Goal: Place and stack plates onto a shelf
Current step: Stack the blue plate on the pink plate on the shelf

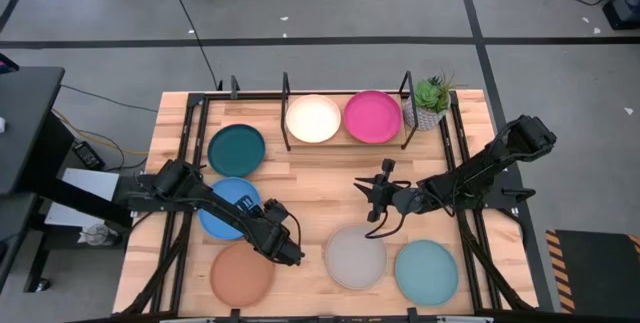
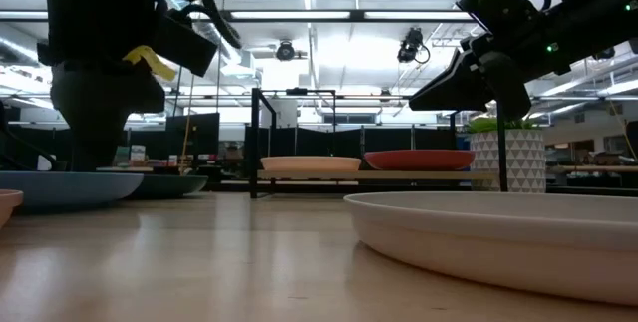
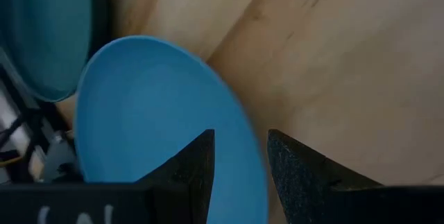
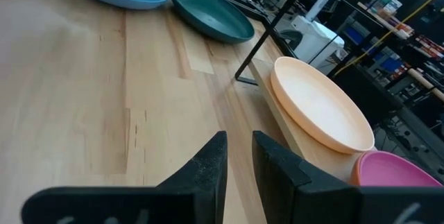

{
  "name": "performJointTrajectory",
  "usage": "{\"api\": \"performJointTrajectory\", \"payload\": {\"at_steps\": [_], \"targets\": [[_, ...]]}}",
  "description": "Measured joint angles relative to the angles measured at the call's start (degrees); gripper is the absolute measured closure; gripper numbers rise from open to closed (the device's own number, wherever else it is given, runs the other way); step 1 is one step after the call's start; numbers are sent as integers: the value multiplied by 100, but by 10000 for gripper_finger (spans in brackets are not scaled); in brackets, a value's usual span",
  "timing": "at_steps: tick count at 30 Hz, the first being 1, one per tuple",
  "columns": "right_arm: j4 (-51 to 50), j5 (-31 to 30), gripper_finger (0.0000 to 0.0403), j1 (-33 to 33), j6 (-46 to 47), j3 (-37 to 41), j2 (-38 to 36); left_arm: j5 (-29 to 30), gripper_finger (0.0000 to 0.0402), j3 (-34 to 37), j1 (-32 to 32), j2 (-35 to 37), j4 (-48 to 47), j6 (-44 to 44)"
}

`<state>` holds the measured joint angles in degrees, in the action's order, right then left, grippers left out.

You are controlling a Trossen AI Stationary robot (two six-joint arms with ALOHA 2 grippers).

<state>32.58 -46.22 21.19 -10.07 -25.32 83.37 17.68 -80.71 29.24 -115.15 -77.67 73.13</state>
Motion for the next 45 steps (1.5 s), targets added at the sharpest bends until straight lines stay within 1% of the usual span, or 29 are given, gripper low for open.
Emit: {"api": "performJointTrajectory", "payload": {"at_steps": [2, 8, 11, 17, 19, 21, 27, 32, 35, 40, 45], "targets": [[0, 4, 328, 0, 0, 0, 0, -50, 260, 168, 21, 0, 86, 43], [2, 90, 328, 0, -2, 0, 0, -587, 260, 890, 28, 0, 476, 126], [10, 92, 328, 0, -4, -1, 0, -672, 260, 999, 26, 0, 511, 120], [26, 94, 328, 0, -7, -2, 0, -703, 263, 999, 26, 2, 513, 45], [28, 94, 328, 0, -4, -2, 0, -739, 276, 999, 26, 2, 529, -10], [29, 97, 328, 0, -4, -2, 0, -783, 297, 999, 25, 2, 528, -33], [29, 101, 328, 0, -2, -2, 0, -854, 381, 980, 17, 7, 436, -181], [29, 103, 328, 0, 2, -2, 0, -894, 381, 731, 17, 7, 128, -202], [28, 102, 328, -1, 2, -2, 0, -1055, 379, 471, 17, 7, -32, -376], [24, 102, 328, -1, 44, -2, 0, -1473, 380, -105, 57, 102, -47, -961], [16, 101, 328, 0, 46, -4, 0, -1614, 379, -1009, 228, 138, -166, -1865]]}}
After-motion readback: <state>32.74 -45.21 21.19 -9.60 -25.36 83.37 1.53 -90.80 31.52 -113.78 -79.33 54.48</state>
